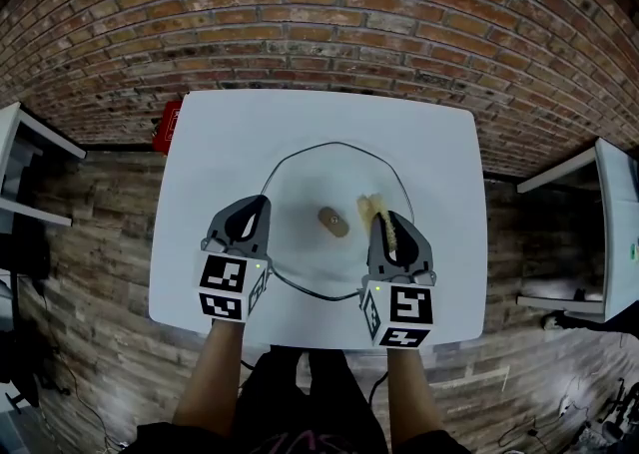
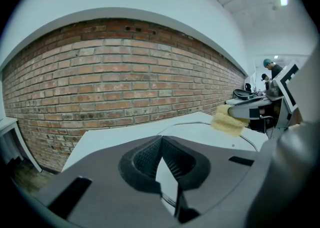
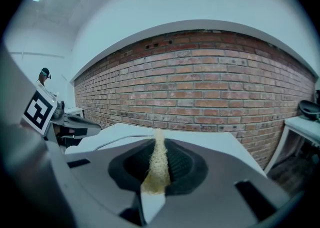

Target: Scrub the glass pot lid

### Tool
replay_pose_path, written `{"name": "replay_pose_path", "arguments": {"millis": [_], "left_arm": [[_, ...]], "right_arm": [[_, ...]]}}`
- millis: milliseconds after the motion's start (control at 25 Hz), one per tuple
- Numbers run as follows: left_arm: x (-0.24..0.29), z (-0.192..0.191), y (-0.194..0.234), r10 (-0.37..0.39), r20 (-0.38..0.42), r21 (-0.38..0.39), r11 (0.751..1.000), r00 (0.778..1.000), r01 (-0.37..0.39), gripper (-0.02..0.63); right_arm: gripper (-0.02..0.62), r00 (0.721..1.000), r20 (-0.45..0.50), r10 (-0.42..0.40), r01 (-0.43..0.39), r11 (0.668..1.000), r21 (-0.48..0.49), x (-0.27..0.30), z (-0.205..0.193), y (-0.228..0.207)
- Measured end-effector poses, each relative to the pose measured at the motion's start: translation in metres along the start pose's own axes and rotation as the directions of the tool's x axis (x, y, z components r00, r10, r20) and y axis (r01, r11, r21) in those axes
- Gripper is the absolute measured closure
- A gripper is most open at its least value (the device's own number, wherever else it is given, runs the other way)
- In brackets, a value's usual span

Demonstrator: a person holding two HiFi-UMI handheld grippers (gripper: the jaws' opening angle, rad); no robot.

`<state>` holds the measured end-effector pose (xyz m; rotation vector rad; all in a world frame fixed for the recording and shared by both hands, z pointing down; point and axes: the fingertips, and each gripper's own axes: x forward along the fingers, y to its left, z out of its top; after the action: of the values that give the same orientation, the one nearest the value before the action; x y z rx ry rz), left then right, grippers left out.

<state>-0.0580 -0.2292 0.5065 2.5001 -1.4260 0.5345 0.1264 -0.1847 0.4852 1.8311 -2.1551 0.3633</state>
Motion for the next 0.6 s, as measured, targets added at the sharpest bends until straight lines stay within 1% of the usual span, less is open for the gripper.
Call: {"name": "replay_pose_path", "arguments": {"millis": [120, 320, 520, 560, 600], "left_arm": [[-0.002, -0.002, 0.002, -0.002, 0.002, -0.012, 1.000, 1.000, 0.002, 0.595], [0.000, -0.010, 0.003, -0.036, -0.023, -0.069, 0.997, 0.999, 0.035, 0.594], [-0.001, -0.017, 0.006, -0.032, -0.031, -0.115, 0.993, 0.999, 0.028, 0.590], [0.000, -0.018, 0.005, -0.038, -0.036, -0.124, 0.992, 0.999, 0.033, 0.551], [0.001, -0.020, 0.004, -0.046, -0.040, -0.133, 0.990, 0.998, 0.040, 0.479]], "right_arm": [[0.537, 1.000, 0.001, -0.001, 0.001, 1.000, -0.004, 0.000, 0.000, 0.001], [0.537, 1.000, -0.001, 0.000, 0.000, 1.000, -0.010, 0.000, 0.000, 0.002], [0.537, 1.000, -0.003, 0.003, -0.003, 1.000, -0.021, 0.001, 0.002, 0.002], [0.537, 1.000, -0.004, 0.003, -0.003, 1.000, -0.022, 0.001, 0.002, 0.002], [0.537, 1.000, -0.005, 0.003, -0.003, 1.000, -0.023, 0.000, 0.002, 0.002]]}}
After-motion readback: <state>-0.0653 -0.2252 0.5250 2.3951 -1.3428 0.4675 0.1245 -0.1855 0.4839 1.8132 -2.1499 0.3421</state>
